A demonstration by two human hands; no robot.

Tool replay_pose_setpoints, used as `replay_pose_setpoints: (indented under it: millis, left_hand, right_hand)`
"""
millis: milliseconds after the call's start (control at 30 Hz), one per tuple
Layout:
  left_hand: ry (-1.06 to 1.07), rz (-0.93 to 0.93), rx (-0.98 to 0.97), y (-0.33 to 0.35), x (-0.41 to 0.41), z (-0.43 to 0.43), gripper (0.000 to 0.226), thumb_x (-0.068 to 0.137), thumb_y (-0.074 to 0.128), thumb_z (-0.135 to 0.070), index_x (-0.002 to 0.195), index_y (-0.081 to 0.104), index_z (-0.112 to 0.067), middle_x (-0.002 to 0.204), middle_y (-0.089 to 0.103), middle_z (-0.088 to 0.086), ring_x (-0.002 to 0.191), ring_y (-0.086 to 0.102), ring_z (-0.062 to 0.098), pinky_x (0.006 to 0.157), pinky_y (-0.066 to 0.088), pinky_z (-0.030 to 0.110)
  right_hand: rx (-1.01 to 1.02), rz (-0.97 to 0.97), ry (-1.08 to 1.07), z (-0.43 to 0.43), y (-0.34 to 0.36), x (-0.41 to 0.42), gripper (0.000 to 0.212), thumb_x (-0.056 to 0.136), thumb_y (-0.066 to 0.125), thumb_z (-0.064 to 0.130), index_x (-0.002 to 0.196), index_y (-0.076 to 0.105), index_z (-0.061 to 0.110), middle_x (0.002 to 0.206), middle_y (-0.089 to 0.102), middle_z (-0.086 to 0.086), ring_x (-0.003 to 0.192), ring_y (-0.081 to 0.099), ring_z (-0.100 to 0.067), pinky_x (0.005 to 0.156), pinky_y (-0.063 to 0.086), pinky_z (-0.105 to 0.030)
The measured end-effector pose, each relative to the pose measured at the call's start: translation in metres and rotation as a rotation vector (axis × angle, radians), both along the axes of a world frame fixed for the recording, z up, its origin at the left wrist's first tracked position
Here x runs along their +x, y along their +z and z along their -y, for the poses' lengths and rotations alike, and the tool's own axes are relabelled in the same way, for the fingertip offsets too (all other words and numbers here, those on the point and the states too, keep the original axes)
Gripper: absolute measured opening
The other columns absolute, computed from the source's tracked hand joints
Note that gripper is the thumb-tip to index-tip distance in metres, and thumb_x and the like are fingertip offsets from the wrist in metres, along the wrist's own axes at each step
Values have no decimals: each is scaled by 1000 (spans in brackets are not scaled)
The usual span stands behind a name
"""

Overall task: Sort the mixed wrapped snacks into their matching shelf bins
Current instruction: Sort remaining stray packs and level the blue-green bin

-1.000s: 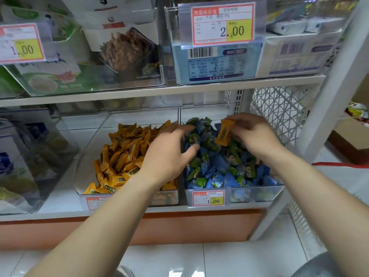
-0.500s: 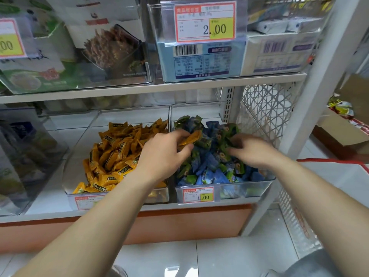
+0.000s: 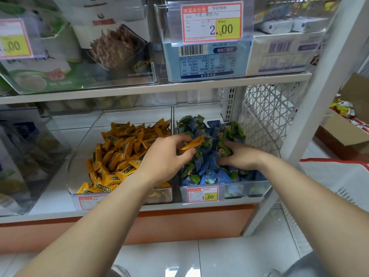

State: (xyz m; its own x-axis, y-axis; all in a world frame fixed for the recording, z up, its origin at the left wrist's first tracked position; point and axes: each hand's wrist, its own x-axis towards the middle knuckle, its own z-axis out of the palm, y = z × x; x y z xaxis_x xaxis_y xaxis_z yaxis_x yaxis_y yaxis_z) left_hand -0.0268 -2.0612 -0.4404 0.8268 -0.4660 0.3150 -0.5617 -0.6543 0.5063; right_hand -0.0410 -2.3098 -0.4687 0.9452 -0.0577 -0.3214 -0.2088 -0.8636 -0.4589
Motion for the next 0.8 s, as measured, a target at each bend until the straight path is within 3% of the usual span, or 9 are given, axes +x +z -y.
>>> replay_pose_setpoints:
  millis: [133, 200, 267, 367, 433, 533, 600, 700, 800]
  left_hand:
    - [17, -21, -30, -1, 3, -1, 32, 90, 64, -46, 118, 67, -30, 89, 68, -16, 80, 59, -2, 65, 39, 13]
    - [25, -36, -62, -2, 4, -1, 32, 90, 65, -45, 118, 67, -29, 94, 69, -14, 87, 62, 2, 69, 43, 13]
    - [33, -51, -104, -1, 4, -1, 27, 89, 66, -44, 113, 68, -33, 95, 70, -15, 88, 64, 2, 72, 49, 17]
    - [34, -84, -166, 0, 4, -3, 15, 88, 68, -43, 103, 63, -41, 89, 71, -17, 84, 66, 1, 75, 54, 27]
    - [31, -94, -178, 1, 2, -3, 17, 89, 68, -42, 105, 64, -39, 90, 72, -15, 85, 67, 3, 77, 55, 32]
    - [33, -90, -165, 3, 0, -2, 25, 89, 68, -41, 112, 68, -31, 91, 70, -17, 87, 66, 3, 79, 55, 31]
    - [37, -76, -159, 3, -1, -4, 24, 90, 68, -39, 112, 67, -31, 90, 67, -22, 88, 64, 1, 77, 53, 22]
    - [61, -6, -136, 3, -1, -8, 25, 90, 68, -37, 113, 69, -27, 94, 63, -22, 86, 57, -3, 72, 39, 2]
    - [90, 40, -103, 2, 2, -11, 30, 89, 68, -39, 115, 71, -23, 105, 67, -15, 94, 52, -5, 75, 37, 9]
  right_hand:
    - [43, 87, -4, 0, -2, 1, 76, 88, 69, 46, 152, 34, 25, 150, 46, -4, 116, 56, -20, 82, 43, -21]
    - [187, 190, -41, 0, 4, 4, 56, 87, 72, 38, 137, 54, 21, 130, 63, -8, 91, 62, -15, 65, 45, -16]
    - [362, 365, -116, 0, 12, 7, 25, 87, 74, 31, 108, 63, 24, 101, 71, -4, 66, 59, -7, 48, 41, -11]
    - [423, 531, -226, 1, 19, 12, 23, 89, 70, 33, 111, 62, 32, 89, 67, 12, 76, 62, -5, 45, 38, -8]
    - [372, 509, -236, 0, 16, 15, 35, 92, 67, 35, 126, 60, 29, 101, 67, 8, 90, 64, -15, 56, 41, -10]
    - [326, 397, -213, 4, 12, 19, 55, 95, 61, 38, 147, 45, 26, 142, 54, -1, 126, 53, -24, 91, 41, -23]
    - [299, 401, -218, 6, 15, 18, 56, 97, 59, 36, 149, 42, 26, 150, 47, -1, 132, 48, -23, 95, 36, -23]
    - [198, 514, -239, 9, 24, 9, 39, 95, 60, 31, 133, 57, 24, 130, 61, -2, 112, 59, -22, 80, 43, -23]
    - [112, 478, -55, 13, 27, -4, 9, 91, 64, 32, 98, 67, 29, 99, 69, 7, 89, 63, -11, 65, 43, -19]
